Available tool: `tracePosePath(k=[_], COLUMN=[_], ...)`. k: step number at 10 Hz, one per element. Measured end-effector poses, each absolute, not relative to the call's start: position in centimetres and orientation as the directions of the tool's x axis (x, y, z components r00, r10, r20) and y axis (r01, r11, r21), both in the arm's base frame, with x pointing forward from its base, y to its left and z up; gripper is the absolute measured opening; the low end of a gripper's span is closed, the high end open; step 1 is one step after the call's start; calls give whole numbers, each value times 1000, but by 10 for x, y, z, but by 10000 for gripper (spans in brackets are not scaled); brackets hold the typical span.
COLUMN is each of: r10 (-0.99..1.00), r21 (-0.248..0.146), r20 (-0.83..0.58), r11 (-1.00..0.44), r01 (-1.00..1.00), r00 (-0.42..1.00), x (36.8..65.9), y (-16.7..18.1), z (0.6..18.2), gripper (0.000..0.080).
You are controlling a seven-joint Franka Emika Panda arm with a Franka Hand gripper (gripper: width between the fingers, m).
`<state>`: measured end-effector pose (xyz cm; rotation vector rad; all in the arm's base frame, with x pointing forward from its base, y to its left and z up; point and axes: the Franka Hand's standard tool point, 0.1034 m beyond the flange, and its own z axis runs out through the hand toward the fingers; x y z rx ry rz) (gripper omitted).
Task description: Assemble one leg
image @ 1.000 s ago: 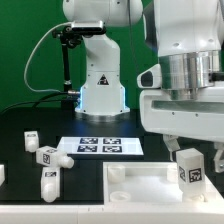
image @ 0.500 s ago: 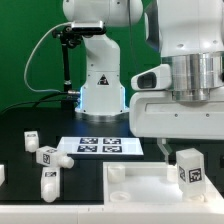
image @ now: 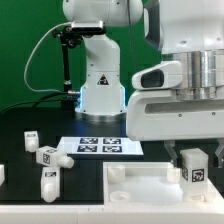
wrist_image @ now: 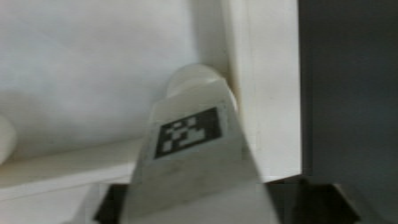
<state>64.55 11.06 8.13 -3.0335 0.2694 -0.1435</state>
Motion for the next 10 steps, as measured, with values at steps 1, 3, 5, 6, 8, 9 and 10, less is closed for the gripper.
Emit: tracePosePath(k=[1, 3, 5, 6, 8, 9, 10], r10=[-237, -401, -534, -701, -924, -972, -989], r21=[-104, -114, -120, -121, -119, -108, -96], r20=[79, 60, 42, 15, -54, -80, -89], r11=[-968, -913, -842, -709, -370, -213, -113], r01=[-229, -393, -526, -694, -921, -971, -989], r00=[968, 914, 845, 713, 378, 222, 122], x=[645, 645, 645, 645, 644, 643, 642], y=[108, 107, 105, 104, 98, 98, 99], z=[81, 80, 80, 80, 78, 78, 78], gripper=[286, 286, 286, 286, 287, 287, 287])
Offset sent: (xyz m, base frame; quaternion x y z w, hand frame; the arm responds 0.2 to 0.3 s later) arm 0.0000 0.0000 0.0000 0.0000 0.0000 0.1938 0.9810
